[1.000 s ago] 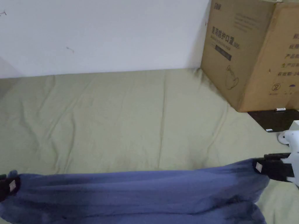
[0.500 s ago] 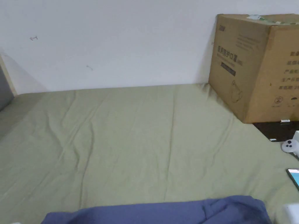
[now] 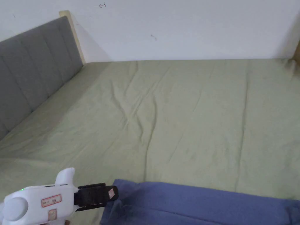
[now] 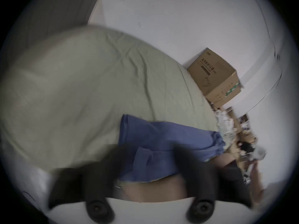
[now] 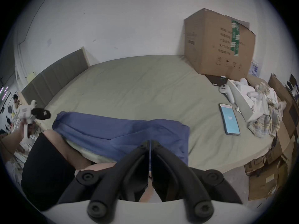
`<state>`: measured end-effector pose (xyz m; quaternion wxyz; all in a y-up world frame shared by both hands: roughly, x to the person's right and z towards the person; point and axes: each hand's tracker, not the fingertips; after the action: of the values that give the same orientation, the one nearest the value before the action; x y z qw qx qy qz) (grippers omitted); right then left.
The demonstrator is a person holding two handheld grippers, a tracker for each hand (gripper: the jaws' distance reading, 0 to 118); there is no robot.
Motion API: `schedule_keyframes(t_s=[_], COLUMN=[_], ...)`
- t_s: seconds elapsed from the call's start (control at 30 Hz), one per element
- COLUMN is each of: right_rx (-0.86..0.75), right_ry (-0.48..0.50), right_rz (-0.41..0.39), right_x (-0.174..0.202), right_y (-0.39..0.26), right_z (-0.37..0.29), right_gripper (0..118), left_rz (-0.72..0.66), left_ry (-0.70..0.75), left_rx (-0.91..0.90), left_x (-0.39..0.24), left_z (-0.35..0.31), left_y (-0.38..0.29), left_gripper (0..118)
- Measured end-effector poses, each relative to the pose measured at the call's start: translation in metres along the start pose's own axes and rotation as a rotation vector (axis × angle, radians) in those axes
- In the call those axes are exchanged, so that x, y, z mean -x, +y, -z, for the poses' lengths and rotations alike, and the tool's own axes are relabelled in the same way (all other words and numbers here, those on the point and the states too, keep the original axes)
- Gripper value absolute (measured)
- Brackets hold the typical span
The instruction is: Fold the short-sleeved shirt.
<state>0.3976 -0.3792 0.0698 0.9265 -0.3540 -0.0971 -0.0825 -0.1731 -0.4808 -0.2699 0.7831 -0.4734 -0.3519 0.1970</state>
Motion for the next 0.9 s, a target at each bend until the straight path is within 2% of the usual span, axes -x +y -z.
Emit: schedule_keyframes(t_s=[0.03,0.07,0.13,0.17,0.27,0.33,0.37,0.4,0.43,0.47,0.5,0.63,0.67,0.7,0.8,0.9], right_rx=[-0.002,-0.004,-0.007,-0.008,-0.011,-0.014,-0.012,-0.006,-0.008,-0.009,-0.005,0.003,0.001,-0.001,-0.017,-0.037], right_ry=[0.015,0.026,0.041,0.037,0.025,0.038,0.048,0.065,0.07,0.071,0.074,0.104,0.108,0.112,0.105,0.119], right_rz=[-0.005,-0.005,-0.011,-0.017,-0.038,-0.031,-0.024,-0.014,-0.013,-0.017,-0.027,-0.077,-0.089,-0.103,-0.126,-0.126], right_x=[0.004,0.007,0.012,0.014,0.018,0.02,0.021,0.023,0.026,0.028,0.033,0.048,0.05,0.053,0.056,0.055], right_y=[0.004,0.008,0.018,0.023,0.035,0.04,0.042,0.044,0.045,0.044,0.045,0.046,0.047,0.047,0.048,0.048], right_z=[0.001,0.002,0.006,0.009,0.016,0.021,0.023,0.027,0.03,0.032,0.034,0.032,0.03,0.028,0.02,0.013], right_gripper=[2,2,2,2,2,2,2,2,2,2,2,2,2,2,2,2], left_rz=[0.002,-0.006,-0.022,-0.045,-0.042,-0.016,0.013,0.078,0.154,0.163,0.095,0.172,0.132,0.117,0.159,0.102], left_ry=[-0.032,-0.029,0.095,0.091,0.006,-0.061,-0.055,0.02,0.162,0.219,0.124,0.179,0.139,0.117,0.251,0.367], left_rx=[0.06,-0.007,0.056,0.079,0.048,0.083,0.095,0.087,0.07,0.079,0.081,0.064,0.071,0.061,0.017,0.018], left_x=[0.018,0.029,0.038,0.035,0.017,0.04,0.037,0.033,0.007,0.007,0.007,0.036,0.042,0.011,0.014,0.035], left_z=[0.012,0.019,0.051,0.044,0.05,0.057,0.058,0.059,0.058,0.066,0.064,0.053,0.047,0.041,0.019,-0.006], left_y=[0.002,-0.001,0.0,0.006,0.008,0.015,0.014,0.012,0.007,0.003,0.004,0.031,0.038,0.023,0.049,0.078], left_gripper=[108,110,116,118,118,117,107,83,18,5,5,5,5,5,5,5])
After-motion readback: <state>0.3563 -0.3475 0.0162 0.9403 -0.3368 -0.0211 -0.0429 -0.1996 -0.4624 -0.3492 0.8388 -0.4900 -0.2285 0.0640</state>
